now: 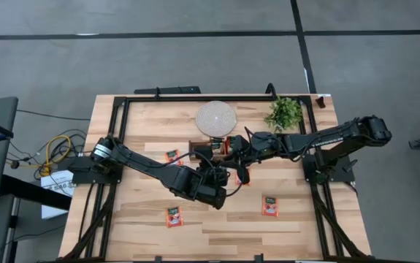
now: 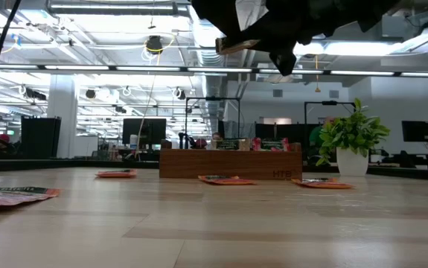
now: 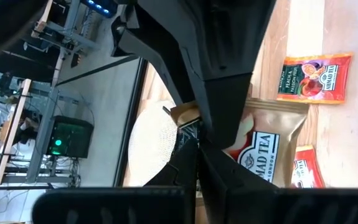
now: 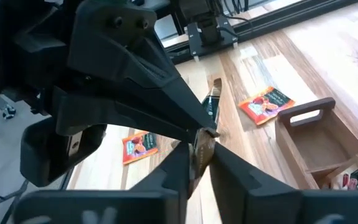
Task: Pick & Place Tea
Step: Put the brown tea bag into the middle slot of the wooden organizer
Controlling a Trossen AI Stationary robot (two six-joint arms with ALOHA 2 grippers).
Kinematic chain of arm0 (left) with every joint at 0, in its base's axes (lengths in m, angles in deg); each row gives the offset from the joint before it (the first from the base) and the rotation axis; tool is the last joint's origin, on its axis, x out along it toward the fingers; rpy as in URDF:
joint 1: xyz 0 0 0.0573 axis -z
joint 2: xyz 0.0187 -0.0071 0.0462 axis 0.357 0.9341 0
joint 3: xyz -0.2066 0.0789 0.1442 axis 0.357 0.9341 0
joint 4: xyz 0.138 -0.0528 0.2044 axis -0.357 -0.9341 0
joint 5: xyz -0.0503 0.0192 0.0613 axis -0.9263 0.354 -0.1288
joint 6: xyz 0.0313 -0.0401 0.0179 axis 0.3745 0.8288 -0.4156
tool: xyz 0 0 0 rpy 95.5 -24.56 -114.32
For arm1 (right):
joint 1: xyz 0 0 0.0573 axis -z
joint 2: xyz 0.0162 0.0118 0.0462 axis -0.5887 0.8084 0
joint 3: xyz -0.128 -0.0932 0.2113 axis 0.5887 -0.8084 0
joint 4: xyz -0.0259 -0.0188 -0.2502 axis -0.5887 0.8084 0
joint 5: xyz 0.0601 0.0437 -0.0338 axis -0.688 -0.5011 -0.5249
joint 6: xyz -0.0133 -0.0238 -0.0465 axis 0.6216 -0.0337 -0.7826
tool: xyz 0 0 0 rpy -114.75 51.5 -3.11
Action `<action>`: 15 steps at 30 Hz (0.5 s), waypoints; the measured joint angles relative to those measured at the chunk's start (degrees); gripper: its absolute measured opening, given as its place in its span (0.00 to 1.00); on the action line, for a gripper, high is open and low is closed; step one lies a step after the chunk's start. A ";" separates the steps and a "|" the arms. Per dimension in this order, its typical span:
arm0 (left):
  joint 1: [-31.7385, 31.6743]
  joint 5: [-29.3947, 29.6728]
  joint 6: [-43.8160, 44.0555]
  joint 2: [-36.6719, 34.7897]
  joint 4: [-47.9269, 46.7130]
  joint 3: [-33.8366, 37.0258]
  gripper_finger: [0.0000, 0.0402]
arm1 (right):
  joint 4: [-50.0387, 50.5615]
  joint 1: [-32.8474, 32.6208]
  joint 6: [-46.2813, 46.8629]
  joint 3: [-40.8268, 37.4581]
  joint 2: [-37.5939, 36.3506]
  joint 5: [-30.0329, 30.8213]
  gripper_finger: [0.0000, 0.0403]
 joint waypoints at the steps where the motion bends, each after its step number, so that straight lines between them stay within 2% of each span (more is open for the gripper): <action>1: 0.00 -0.11 0.00 -0.01 -0.02 0.00 0.00 | 0.12 0.00 0.00 0.00 0.00 0.00 0.11; 5: 0.00 -0.59 -0.51 -0.02 0.00 0.00 0.00 | 1.24 0.00 -0.31 0.00 -0.06 0.02 0.02; 15: -0.01 0.71 -1.50 -0.02 0.00 0.00 0.01 | 2.43 -0.02 0.00 0.12 -0.19 1.26 0.00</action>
